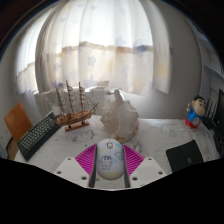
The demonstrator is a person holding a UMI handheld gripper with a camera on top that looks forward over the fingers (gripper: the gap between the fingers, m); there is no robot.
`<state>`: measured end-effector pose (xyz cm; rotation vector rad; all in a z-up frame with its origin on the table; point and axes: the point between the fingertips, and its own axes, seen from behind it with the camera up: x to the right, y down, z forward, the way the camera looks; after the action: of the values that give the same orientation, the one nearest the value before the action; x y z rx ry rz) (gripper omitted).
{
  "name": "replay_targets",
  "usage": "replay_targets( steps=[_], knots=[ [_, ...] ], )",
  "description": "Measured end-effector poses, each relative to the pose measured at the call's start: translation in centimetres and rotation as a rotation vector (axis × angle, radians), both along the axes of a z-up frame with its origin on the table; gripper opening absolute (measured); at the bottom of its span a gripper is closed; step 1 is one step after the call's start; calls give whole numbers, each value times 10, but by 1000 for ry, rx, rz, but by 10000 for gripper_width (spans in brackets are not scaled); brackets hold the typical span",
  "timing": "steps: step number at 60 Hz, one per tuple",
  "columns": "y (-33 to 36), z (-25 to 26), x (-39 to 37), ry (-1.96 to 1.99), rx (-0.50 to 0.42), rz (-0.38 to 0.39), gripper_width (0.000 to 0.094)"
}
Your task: Arrange mouse
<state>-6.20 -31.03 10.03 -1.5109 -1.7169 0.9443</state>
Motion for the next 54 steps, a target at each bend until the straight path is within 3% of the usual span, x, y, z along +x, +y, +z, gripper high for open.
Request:
replay_targets(
  steps=[7, 12, 19, 24, 32, 37, 43, 48, 54],
  knots=[
    [95, 56, -19, 65, 2, -91, 393],
    [181, 62, -35, 73, 26, -176, 389],
    [287, 21, -47, 31, 61, -257, 390],
    [341, -32, -46, -38, 76, -269, 393],
    [375, -105, -28, -149, 26, -250, 392],
    [378, -116, -23, -131, 9, -245, 400],
    [377, -116, -21, -147, 10, -238, 500],
    [381, -107, -11, -175, 29, -278, 876],
    [362, -65, 8, -161, 16, -267, 849]
  ],
)
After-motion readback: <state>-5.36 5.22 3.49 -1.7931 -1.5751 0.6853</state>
